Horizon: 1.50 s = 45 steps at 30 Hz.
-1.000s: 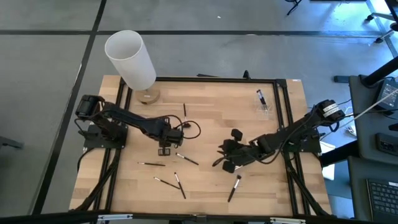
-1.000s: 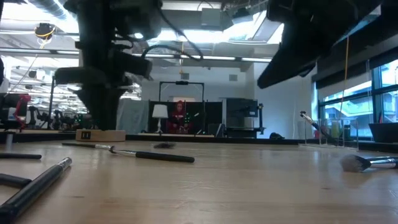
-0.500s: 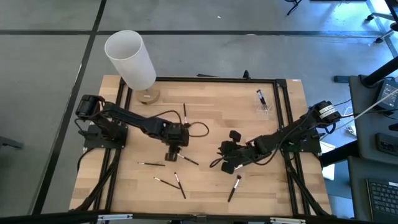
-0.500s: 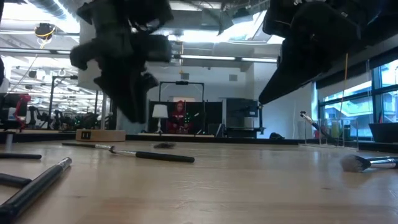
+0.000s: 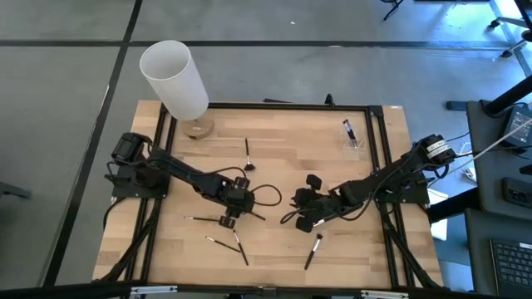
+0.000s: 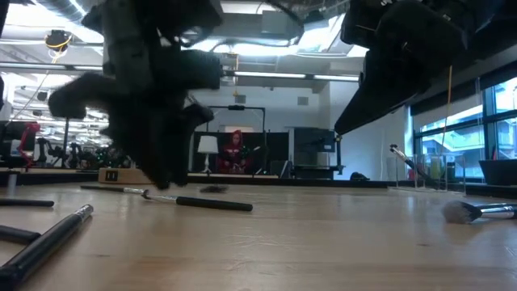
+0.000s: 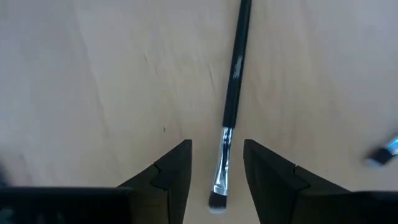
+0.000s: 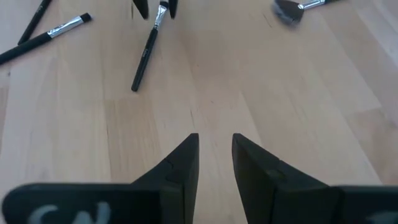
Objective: Sort items
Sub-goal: Put the foundation brush into the middle section of the transparent organizer
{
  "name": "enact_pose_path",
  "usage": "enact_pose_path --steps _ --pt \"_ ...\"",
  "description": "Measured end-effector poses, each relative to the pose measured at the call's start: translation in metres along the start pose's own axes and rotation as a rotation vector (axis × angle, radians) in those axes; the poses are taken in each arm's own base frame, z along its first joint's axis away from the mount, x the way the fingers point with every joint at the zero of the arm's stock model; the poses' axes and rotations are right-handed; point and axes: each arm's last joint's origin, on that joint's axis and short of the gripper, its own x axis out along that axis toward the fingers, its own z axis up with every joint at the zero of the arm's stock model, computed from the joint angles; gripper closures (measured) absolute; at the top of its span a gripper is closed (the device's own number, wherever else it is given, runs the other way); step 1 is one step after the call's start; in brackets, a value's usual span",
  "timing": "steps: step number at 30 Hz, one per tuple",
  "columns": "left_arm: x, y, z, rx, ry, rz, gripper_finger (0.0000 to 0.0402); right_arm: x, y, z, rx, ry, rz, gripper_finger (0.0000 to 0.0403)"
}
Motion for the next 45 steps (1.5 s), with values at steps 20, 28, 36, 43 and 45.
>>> enact_pose_path --steps 20,28,36,43,45 --pt "0.019 -0.002 -0.007 0.025 0.088 0.013 0.0382 0.001 -0.002 0.001 0.010 -0.001 -0.007 0.0307" --pt "0.019 -0.004 -0.003 0.116 0.065 0.166 0.0374 0.002 -0.004 0.002 0.010 -0.005 -0.018 0.0307" --pt "0.009 -0.026 0.019 0.490 -0.008 0.460 0.0382 0.011 -0.010 0.021 0.106 0.022 0.325 0.0298" --pt "0.001 -0.051 0.034 0.801 -0.084 0.632 0.0379 0.017 -0.026 0.038 0.187 -0.006 0.497 0.0243" --pt "-0.004 -0.057 0.040 0.829 -0.114 0.698 0.0379 0.021 -0.029 0.039 0.221 -0.004 0.488 0.0226"
